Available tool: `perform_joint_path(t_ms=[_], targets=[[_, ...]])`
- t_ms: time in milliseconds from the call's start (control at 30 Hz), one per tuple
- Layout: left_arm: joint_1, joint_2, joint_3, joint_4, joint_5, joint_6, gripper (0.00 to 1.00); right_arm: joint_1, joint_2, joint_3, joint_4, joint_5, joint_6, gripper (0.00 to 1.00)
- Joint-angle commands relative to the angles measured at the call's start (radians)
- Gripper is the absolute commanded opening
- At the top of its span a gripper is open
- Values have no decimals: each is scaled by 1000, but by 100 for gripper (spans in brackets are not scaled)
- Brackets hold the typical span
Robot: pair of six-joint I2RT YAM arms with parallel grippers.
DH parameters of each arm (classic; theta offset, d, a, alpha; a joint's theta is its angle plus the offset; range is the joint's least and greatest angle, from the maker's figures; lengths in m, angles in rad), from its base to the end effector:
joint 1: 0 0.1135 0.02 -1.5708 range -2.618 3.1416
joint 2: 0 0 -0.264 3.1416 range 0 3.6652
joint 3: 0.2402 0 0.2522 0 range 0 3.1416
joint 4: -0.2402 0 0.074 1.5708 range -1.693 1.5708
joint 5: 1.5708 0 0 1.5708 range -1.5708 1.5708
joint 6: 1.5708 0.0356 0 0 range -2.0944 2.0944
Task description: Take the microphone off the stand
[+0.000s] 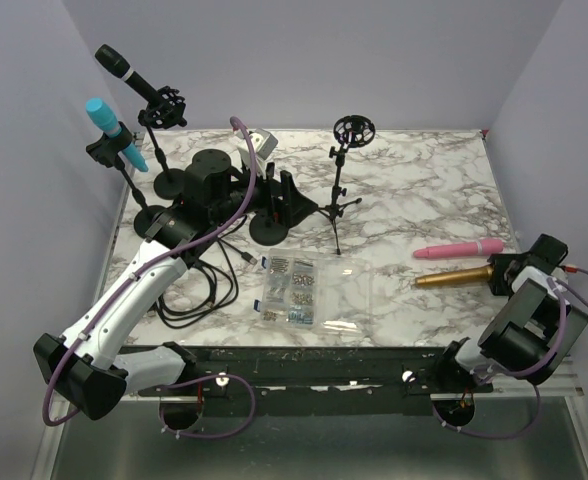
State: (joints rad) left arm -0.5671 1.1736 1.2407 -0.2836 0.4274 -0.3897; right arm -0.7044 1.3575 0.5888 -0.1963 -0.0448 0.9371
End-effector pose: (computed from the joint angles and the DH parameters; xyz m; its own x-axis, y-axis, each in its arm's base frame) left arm 0.2132 -0.1533 0.4104 -0.4830 -0.1022 -0.8696 0.6992 0.5527 -0.4534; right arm 0.1872 -0.1570 0.1543 0.1348 0.9420 -0.3075 0.8763 0.0315 0.4807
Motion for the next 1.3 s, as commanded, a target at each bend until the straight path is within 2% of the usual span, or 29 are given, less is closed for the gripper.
perform_joint_path(t_ms=[0,100,133,167,200,367,433,500,533,567,767,1033,1267], targets=[[-6,-20,-3,11,4,6,99,-32,35,-33,12,20,6,8],[-6,-20,-3,10,4,6,99,-40,17,-40,11,39,9,15],[-6,-19,-3,10,4,6,98,-41,10,-45,12,40,8,22],[-6,-19,-3,10,4,6,98,-41,2,-48,16,39,3,23],[-7,-19,-3,10,4,5,99,-41,-4,-51,19,40,-3,29],[-6,-16,-2,9,11,3,98,-42,-26,-53,27,40,-32,43],[-6,-15,-1,10,12,3,98,-41,-38,-58,27,40,-37,58],[-6,-14,-1,11,11,3,98,-41,-61,-63,24,73,-36,80],[-6,-15,-1,11,12,3,98,-41,-70,-64,21,78,-35,87],[-5,-15,-1,10,12,3,99,-41,-81,-65,17,81,-36,90],[-6,-18,-1,12,18,-1,98,-41,-164,-50,-17,104,-65,94],[-6,-17,-2,14,23,-5,99,-41,-355,-10,-64,107,-125,98],[-6,-18,-4,19,30,-11,98,-40,-446,53,-51,-104,-191,100]])
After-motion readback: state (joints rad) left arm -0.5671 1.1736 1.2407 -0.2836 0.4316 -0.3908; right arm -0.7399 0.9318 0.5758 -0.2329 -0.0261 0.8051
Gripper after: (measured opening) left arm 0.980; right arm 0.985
